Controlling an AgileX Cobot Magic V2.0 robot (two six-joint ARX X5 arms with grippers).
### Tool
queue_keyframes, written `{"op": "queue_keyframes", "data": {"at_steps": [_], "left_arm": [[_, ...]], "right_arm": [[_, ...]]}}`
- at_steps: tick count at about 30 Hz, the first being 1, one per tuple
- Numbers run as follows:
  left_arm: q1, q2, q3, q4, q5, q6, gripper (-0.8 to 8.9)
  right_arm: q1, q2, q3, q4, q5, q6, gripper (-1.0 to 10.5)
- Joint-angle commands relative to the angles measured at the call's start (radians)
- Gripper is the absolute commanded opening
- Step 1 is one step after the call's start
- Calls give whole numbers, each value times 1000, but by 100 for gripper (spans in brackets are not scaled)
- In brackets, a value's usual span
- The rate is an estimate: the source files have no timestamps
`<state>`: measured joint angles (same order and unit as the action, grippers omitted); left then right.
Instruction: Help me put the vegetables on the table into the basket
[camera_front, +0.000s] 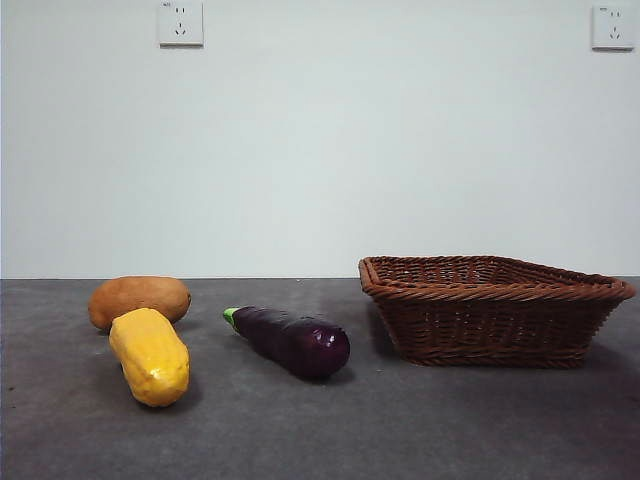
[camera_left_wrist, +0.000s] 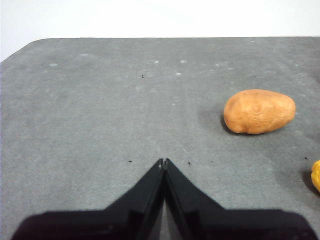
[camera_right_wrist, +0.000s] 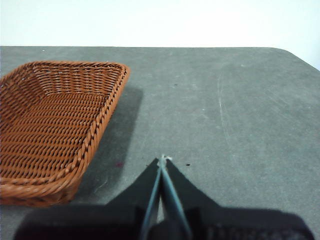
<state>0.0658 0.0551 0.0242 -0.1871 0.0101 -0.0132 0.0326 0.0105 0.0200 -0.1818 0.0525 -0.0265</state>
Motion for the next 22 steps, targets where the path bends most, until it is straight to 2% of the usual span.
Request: {"op": "queue_keyframes", "data": {"at_steps": [1, 4, 8, 12, 16, 22], "left_arm": [[3, 0, -11, 8, -3, -10, -4], [3, 0, -11, 10, -3, -10, -4], [3, 0, -11, 9, -3, -10, -4], [3, 0, -11, 8, -2, -12, -4], [3, 0, -10, 8, 1, -72, -5], [3, 1, -7, 8, 93, -77, -5]], "right_arm": [[0, -2, -6, -1, -1, 5, 1], [0, -2, -6, 0, -4, 92, 1], [0, -2, -6, -2, -3, 250, 1], [0, -2, -6, -2, -3, 339, -1], [0, -1, -6, -3, -5, 390, -2], [0, 1, 11, -30, -11, 435, -3]]}}
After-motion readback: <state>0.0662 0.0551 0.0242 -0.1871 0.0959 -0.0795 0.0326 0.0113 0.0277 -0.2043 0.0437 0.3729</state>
